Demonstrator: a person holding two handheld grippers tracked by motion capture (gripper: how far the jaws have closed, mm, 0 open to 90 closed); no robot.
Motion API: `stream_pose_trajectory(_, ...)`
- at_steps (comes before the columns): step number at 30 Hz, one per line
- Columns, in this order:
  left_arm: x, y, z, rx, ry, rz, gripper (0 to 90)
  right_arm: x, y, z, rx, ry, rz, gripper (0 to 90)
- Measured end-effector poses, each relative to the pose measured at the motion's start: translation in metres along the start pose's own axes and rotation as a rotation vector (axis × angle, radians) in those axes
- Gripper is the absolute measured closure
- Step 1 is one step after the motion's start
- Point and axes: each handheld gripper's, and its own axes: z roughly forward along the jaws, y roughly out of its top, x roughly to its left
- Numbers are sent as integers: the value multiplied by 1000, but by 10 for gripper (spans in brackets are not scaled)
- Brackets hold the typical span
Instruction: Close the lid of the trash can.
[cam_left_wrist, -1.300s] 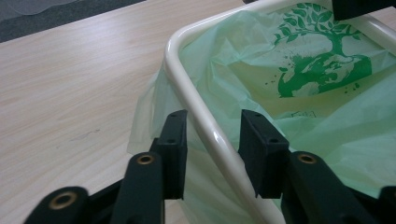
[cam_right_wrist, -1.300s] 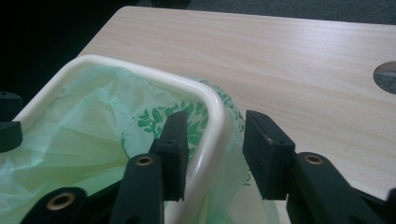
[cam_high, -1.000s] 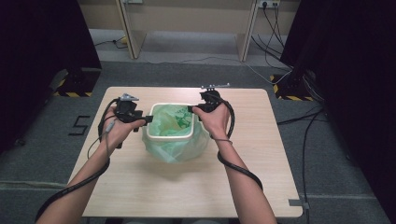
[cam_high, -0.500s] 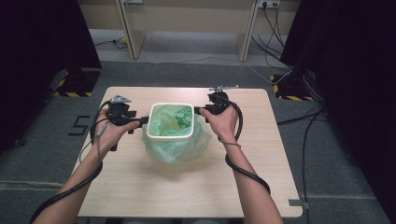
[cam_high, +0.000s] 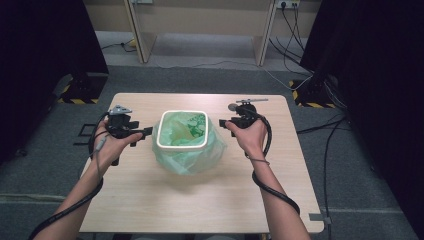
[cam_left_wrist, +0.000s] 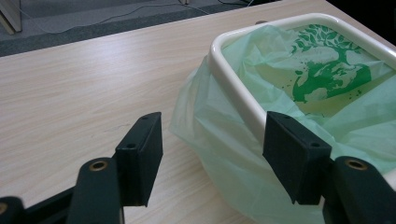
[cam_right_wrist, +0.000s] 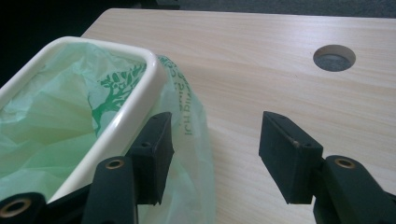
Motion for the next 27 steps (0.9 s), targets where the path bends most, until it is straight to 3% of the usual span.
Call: stream_pose_trajectory(27,9,-24,-4,-1,2,-10,371,-33,-37,-21,5,-52,44,442)
